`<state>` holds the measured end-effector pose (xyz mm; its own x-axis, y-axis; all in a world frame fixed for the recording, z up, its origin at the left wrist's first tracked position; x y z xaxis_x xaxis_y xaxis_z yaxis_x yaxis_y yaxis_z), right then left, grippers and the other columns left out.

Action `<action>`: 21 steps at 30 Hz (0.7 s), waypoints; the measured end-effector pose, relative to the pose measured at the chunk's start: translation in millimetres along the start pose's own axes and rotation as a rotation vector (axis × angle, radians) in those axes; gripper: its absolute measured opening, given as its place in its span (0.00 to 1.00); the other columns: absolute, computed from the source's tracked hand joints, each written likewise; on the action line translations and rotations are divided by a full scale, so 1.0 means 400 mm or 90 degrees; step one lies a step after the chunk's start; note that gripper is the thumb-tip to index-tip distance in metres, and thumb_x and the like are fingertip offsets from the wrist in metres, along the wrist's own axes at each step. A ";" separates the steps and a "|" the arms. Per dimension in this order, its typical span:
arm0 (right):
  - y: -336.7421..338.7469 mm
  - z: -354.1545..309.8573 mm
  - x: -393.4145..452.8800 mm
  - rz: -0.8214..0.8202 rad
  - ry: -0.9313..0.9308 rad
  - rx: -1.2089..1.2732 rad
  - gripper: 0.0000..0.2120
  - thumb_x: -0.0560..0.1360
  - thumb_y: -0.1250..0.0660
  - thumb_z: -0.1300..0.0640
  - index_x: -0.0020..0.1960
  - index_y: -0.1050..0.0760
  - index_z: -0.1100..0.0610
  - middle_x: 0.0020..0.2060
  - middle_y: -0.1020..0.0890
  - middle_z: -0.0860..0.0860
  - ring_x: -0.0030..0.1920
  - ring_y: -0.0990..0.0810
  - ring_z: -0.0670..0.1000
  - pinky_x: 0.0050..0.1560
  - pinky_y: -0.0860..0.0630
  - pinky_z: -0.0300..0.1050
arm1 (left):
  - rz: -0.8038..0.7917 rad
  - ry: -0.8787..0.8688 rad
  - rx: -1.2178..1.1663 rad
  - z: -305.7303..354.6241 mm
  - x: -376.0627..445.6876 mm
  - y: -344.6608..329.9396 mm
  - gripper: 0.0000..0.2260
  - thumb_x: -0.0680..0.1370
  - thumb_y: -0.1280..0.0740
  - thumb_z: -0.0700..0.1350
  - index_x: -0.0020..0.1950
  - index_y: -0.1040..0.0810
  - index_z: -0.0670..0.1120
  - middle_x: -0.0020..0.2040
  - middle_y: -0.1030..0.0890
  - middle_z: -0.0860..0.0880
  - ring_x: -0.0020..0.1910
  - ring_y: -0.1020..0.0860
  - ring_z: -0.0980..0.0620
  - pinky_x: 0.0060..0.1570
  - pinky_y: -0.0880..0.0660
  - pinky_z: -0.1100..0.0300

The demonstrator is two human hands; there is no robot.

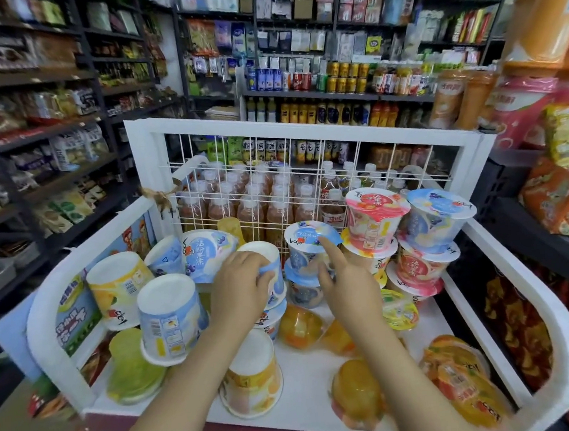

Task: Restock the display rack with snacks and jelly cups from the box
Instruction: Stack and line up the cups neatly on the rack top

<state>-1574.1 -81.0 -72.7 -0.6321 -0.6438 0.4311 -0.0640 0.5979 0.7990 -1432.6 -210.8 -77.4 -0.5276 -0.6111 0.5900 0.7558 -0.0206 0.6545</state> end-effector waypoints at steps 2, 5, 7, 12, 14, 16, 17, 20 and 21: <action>0.015 -0.009 -0.031 0.031 0.021 0.089 0.22 0.81 0.38 0.53 0.75 0.33 0.45 0.35 0.22 0.48 0.29 0.25 0.48 0.24 0.34 0.43 | 0.003 0.022 -0.041 0.001 -0.005 0.009 0.04 0.74 0.26 0.41 0.43 0.19 0.42 0.42 0.19 0.47 0.47 0.24 0.46 0.44 0.28 0.54; 0.009 -0.006 -0.048 0.004 0.012 0.267 0.17 0.80 0.36 0.57 0.67 0.25 0.46 0.39 0.20 0.45 0.32 0.22 0.40 0.32 0.28 0.42 | 0.003 0.044 -0.106 0.010 -0.013 0.030 0.04 0.74 0.26 0.41 0.41 0.19 0.44 0.40 0.20 0.51 0.44 0.25 0.51 0.44 0.26 0.55; 0.009 -0.004 -0.052 -0.058 -0.012 0.359 0.17 0.79 0.33 0.57 0.66 0.26 0.47 0.47 0.18 0.45 0.39 0.20 0.38 0.39 0.24 0.41 | 0.021 0.077 -0.183 0.021 -0.021 0.051 0.04 0.75 0.27 0.40 0.41 0.18 0.46 0.39 0.20 0.55 0.43 0.23 0.53 0.45 0.25 0.58; 0.012 -0.021 -0.086 -0.303 0.017 0.645 0.42 0.68 0.21 0.61 0.75 0.37 0.45 0.66 0.27 0.35 0.65 0.24 0.41 0.59 0.23 0.40 | 0.017 0.224 -0.450 0.055 -0.025 0.075 0.06 0.77 0.28 0.41 0.42 0.17 0.51 0.40 0.17 0.56 0.39 0.21 0.61 0.40 0.24 0.66; 0.017 -0.014 -0.090 -0.292 0.022 0.660 0.45 0.66 0.20 0.65 0.76 0.38 0.46 0.69 0.29 0.39 0.66 0.24 0.43 0.60 0.23 0.42 | 0.012 0.253 -0.490 0.056 -0.022 0.061 0.06 0.77 0.29 0.42 0.42 0.17 0.51 0.41 0.16 0.52 0.42 0.20 0.55 0.43 0.22 0.59; 0.025 -0.006 -0.090 -0.265 0.019 0.631 0.46 0.65 0.19 0.64 0.76 0.38 0.46 0.68 0.27 0.43 0.64 0.22 0.46 0.60 0.21 0.46 | 0.006 0.281 -0.512 0.057 -0.023 0.047 0.06 0.78 0.29 0.43 0.41 0.17 0.52 0.41 0.16 0.50 0.44 0.19 0.50 0.45 0.22 0.54; 0.027 0.000 -0.088 -0.254 0.021 0.614 0.46 0.65 0.19 0.64 0.75 0.37 0.46 0.67 0.26 0.45 0.62 0.21 0.47 0.58 0.21 0.47 | 0.003 0.285 -0.523 0.062 -0.026 0.042 0.06 0.78 0.30 0.43 0.42 0.17 0.52 0.41 0.16 0.50 0.44 0.19 0.49 0.45 0.22 0.54; 0.036 0.011 -0.086 -0.210 0.020 0.601 0.41 0.65 0.19 0.64 0.73 0.33 0.49 0.63 0.22 0.46 0.59 0.20 0.46 0.52 0.20 0.41 | -0.042 0.238 -0.562 0.089 -0.029 0.042 0.07 0.79 0.30 0.42 0.50 0.18 0.55 0.47 0.16 0.52 0.48 0.18 0.54 0.44 0.24 0.64; 0.041 0.015 -0.084 -0.186 0.005 0.608 0.37 0.66 0.20 0.63 0.70 0.30 0.49 0.61 0.21 0.46 0.58 0.19 0.47 0.50 0.20 0.41 | -0.075 0.218 -0.575 0.092 -0.028 0.040 0.09 0.79 0.30 0.45 0.55 0.20 0.58 0.50 0.17 0.52 0.51 0.19 0.56 0.46 0.24 0.67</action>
<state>-1558.3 -46.7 -76.5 -0.4873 -0.8283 0.2765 -0.8126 0.5460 0.2036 -1429.0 -175.1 -56.0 -0.5856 -0.7606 0.2803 0.7935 -0.6086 0.0062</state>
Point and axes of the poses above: each hand's wrist, its own x-axis towards the middle knuckle, its own y-axis out of the back of the hand, z = x × y, the point moved 2 cm from there along x, towards the middle knuckle
